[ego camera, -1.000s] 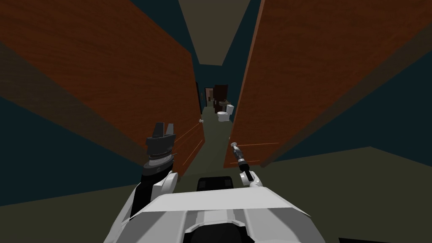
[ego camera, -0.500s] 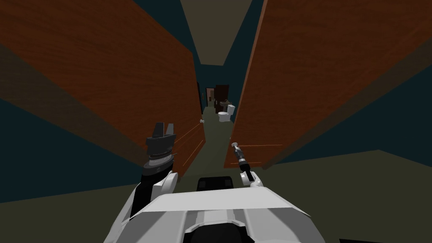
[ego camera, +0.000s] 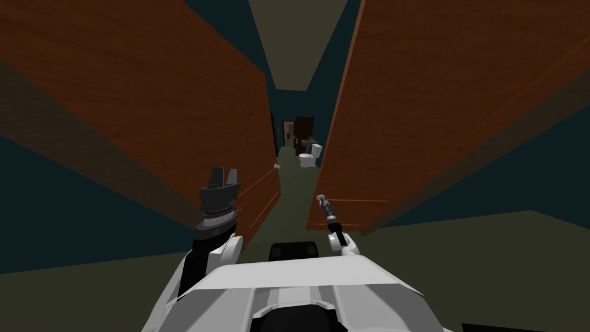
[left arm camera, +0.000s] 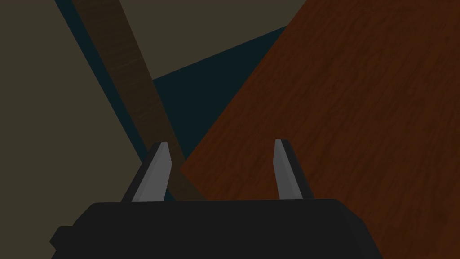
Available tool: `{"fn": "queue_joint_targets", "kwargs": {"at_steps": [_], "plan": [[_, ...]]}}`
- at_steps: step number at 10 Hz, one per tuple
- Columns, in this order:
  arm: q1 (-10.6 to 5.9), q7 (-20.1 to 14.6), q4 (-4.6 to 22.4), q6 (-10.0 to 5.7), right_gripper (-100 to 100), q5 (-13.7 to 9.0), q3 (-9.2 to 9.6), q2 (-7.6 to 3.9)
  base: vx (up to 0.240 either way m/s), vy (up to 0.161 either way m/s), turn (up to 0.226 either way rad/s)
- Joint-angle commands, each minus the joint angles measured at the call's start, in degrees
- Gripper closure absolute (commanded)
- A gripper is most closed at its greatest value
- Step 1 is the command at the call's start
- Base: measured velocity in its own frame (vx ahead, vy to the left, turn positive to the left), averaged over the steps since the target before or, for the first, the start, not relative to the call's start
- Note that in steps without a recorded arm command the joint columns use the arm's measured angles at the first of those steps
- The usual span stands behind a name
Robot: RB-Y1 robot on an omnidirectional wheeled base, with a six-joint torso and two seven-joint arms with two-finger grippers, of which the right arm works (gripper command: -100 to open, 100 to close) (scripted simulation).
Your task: Push the door open
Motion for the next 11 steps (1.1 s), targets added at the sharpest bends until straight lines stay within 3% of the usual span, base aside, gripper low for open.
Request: {"fn": "queue_joint_targets", "kwargs": {"at_steps": [1, 5, 6, 11], "plan": [[0.50, -2.2, -1.1, 0.20, 100, -0.8, -0.35, -0.39, 0.044, -0.007, 0.007], [0.45, -8.2, -1.1, -0.01, 100, -4.2, -0.29, -0.62, 0.042, -0.014, 0.020], [0.76, -5.2, -2.0, 0.22, -100, -3.9, 1.64, -1.18, 0.014, 0.007, -0.175], [0.12, 1.7, -0.6, -0.80, -100, -6.1, 7.64, -3.96, -0.019, 0.062, -0.182]]}}
